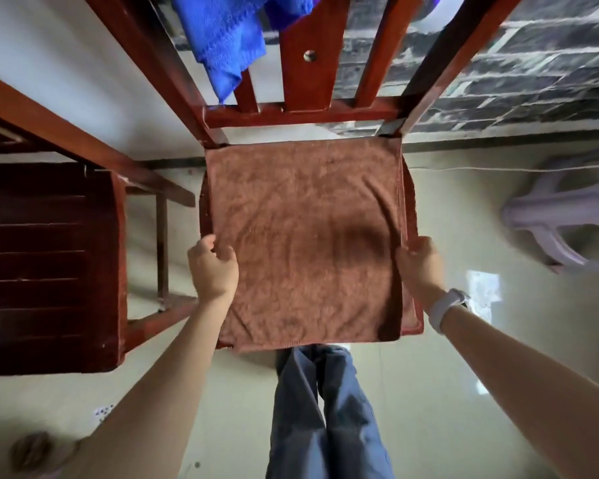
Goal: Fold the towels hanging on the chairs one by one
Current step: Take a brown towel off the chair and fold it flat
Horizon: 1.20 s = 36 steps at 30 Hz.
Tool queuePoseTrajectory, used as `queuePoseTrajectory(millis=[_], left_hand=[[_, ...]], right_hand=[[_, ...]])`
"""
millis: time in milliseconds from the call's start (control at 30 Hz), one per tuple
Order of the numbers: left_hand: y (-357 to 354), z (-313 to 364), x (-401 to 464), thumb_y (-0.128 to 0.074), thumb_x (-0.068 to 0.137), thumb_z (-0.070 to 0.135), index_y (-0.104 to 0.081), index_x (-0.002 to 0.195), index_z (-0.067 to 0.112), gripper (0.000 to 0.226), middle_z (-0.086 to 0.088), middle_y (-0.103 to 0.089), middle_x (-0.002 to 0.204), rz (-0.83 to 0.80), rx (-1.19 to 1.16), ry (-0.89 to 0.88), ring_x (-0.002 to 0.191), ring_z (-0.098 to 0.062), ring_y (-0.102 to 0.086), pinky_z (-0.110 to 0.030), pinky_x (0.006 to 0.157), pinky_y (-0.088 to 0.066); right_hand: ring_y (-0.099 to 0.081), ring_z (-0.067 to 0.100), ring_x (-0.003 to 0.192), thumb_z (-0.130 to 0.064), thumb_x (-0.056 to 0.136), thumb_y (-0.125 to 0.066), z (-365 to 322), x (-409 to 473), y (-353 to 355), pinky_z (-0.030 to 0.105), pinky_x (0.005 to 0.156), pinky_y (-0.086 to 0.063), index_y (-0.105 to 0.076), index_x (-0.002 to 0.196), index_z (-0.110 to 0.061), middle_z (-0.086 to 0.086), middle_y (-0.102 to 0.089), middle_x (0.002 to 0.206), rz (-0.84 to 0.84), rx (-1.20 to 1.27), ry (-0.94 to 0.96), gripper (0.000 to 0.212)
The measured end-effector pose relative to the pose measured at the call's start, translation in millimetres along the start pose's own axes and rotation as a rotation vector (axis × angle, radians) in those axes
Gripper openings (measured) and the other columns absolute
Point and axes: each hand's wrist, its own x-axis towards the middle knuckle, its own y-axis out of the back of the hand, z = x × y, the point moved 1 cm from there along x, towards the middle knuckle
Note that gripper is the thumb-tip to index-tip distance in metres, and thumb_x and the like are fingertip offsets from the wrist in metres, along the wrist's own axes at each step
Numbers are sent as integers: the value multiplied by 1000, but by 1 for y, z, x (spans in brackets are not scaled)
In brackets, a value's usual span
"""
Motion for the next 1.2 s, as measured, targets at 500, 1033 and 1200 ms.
queuePoseTrajectory(millis=[500, 1033, 1200], left_hand=[[3, -100, -76, -62, 84, 15, -57, 101, -10, 31, -30, -62, 101, -21, 55, 356, 101, -43, -57, -43, 85, -43], [-17, -94, -74, -74, 69, 15, -57, 98, -1, 37, -23, -65, 95, -2, -196, 689, 85, -34, -66, -36, 77, -57], [-10, -76, -77, -64, 76, 3, -65, 87, -2, 13, -21, -67, 88, 26, -176, 656, 79, -32, -64, -33, 75, -52]], right_hand=[[-55, 44, 96, -18, 85, -52, 107, -64, -26, 36, 77, -42, -57, 102, 4, 27, -62, 102, -87, -212, -228, 28], [-60, 2, 46, -2, 90, -44, 75, -48, 3, 17, 52, -51, -54, 76, -12, 7, -58, 66, -207, 449, -195, 20], [-59, 2, 43, -2, 91, -44, 76, -48, 12, 15, 51, -51, -54, 75, -12, 9, -57, 66, -186, 510, -227, 21]])
